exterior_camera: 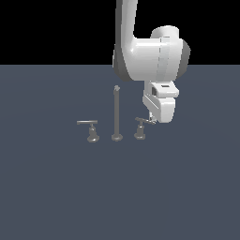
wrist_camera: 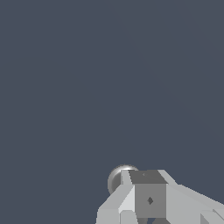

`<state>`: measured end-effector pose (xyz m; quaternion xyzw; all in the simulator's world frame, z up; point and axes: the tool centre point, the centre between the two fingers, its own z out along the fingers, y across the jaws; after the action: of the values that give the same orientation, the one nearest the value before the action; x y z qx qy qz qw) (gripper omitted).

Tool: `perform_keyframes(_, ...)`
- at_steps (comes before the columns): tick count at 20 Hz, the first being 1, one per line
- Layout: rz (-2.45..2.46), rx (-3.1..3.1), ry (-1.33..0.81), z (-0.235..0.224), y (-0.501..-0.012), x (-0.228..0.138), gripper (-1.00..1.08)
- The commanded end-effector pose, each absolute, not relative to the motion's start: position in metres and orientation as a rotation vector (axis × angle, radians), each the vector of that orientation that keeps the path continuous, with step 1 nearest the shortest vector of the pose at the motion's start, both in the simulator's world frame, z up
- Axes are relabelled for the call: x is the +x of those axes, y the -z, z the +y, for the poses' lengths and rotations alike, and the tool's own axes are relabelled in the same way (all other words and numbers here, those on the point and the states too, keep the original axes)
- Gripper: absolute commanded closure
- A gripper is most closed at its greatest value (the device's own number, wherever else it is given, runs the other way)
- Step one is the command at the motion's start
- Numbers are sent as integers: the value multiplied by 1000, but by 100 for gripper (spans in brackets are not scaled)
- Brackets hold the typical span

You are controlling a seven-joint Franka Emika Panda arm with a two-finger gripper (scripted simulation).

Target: Turn on the faucet by rotating a designated handle.

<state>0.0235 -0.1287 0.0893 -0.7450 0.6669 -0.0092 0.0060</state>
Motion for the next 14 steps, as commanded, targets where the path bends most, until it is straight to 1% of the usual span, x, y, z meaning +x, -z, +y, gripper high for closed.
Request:
perform_keyframes(1, 2096, -2337, 2, -128, -89, 7, 108)
perform_keyframes(4, 2100, -2336, 0, -128, -89, -4, 108)
perform_keyframes(6, 2105, -2327, 15, -133, -89, 3, 108)
perform_keyframes(14, 2102, -2333, 5, -108, -89, -18, 108)
